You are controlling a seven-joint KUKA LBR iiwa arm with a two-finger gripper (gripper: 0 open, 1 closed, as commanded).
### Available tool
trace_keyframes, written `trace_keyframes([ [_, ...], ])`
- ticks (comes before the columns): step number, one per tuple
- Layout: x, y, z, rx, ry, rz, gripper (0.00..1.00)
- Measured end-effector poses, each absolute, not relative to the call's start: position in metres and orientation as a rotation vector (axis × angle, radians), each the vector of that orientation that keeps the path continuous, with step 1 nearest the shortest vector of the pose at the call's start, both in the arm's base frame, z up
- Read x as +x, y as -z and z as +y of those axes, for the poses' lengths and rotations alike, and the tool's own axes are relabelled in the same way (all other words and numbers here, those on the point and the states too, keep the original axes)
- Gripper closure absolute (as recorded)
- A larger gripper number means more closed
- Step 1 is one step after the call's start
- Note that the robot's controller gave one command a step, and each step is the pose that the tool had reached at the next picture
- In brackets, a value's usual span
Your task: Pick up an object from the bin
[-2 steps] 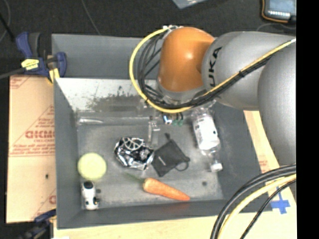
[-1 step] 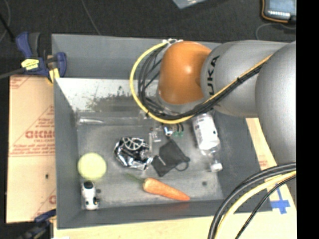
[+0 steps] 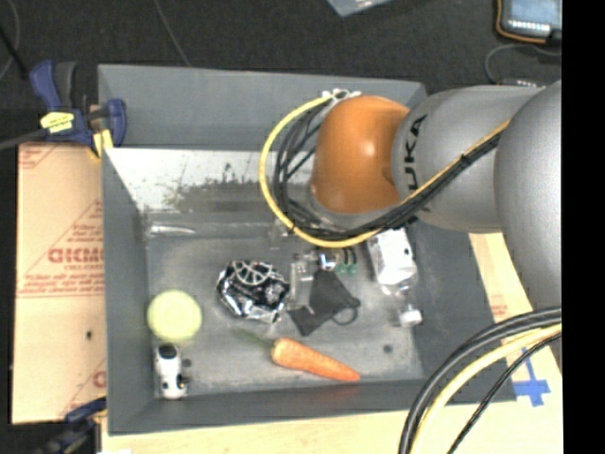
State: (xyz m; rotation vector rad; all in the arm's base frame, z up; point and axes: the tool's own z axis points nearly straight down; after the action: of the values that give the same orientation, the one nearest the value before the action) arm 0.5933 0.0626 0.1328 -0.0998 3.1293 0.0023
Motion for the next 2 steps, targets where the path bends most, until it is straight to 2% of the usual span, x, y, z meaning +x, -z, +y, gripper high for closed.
trace_keyframes([
  [1, 0.594, -0.076, 0.060, 0.054, -0.011, 3.141, 0.00],
  [2, 0.594, -0.096, 0.060, 0.052, -0.002, 3.141, 1.00],
])
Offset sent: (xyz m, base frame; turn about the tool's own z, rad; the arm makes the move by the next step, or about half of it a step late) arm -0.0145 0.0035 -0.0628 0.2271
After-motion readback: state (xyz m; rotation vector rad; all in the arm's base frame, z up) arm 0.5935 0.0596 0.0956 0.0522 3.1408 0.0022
